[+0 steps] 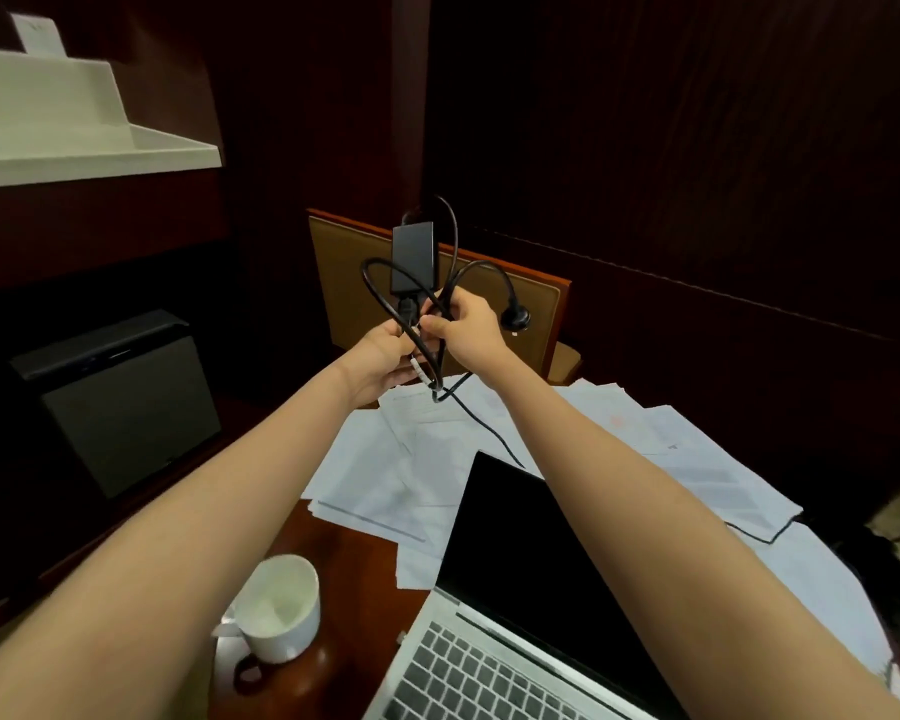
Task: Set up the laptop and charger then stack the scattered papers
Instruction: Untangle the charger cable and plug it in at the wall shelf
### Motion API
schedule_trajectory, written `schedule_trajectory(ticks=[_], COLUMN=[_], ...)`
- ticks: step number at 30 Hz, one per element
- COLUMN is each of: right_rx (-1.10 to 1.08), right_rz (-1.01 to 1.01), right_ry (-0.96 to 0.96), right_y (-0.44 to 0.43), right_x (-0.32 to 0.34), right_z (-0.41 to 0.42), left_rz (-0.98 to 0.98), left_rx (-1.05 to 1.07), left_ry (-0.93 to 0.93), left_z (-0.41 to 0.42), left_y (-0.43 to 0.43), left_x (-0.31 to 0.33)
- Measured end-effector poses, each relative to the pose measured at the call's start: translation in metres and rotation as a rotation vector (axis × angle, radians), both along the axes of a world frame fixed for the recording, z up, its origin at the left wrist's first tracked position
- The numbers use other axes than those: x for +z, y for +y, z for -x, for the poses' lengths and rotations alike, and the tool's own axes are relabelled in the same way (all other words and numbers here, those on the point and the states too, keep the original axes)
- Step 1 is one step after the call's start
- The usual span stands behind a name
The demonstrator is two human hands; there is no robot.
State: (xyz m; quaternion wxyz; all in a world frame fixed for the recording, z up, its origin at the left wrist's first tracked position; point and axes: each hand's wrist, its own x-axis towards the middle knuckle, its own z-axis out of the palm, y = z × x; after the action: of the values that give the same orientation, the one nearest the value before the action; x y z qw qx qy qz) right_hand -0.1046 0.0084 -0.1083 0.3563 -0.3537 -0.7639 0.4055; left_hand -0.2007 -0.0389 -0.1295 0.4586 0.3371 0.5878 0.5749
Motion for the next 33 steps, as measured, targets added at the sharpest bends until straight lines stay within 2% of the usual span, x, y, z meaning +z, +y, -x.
schedule_trajectory(ticks=[7,13,17,20,28,33], right_rx=[-0.156,-0.219,-0.213,-0.176,-0.071,-0.031], right_rz=[0.007,0.044,0.067,0.071,0.172,0.131], right_ry=[-0.007,0.029,0.008,0.001,0.037,-0.041], right_y=[0.004,-0.001,-0.007,-0.011,-0.025,-0.035], right_x=[-0.013,-0.014,-0.014,-0.016,-0.035,-0.038], right_z=[0.076,0.122,0.141,0.151,0.187,0.239], left_rz=[0.038,-0.002,-0.018,-0.022,-0.039,-0.046], left_rx=[-0.054,-0.206,-0.221,-0.191,-0.039,0.028], left_ry=[-0.095,-0.092,-0.123,-0.172,-0.151,-0.230], left_z=[0.075,0.128,0.151,0.160,0.196,0.244], left_y=[0.022,0.029,0.030,0.024,-0.014,-0.032], left_x=[-0.014,-0.021,-0.028,-0.031,-0.037,-0.044])
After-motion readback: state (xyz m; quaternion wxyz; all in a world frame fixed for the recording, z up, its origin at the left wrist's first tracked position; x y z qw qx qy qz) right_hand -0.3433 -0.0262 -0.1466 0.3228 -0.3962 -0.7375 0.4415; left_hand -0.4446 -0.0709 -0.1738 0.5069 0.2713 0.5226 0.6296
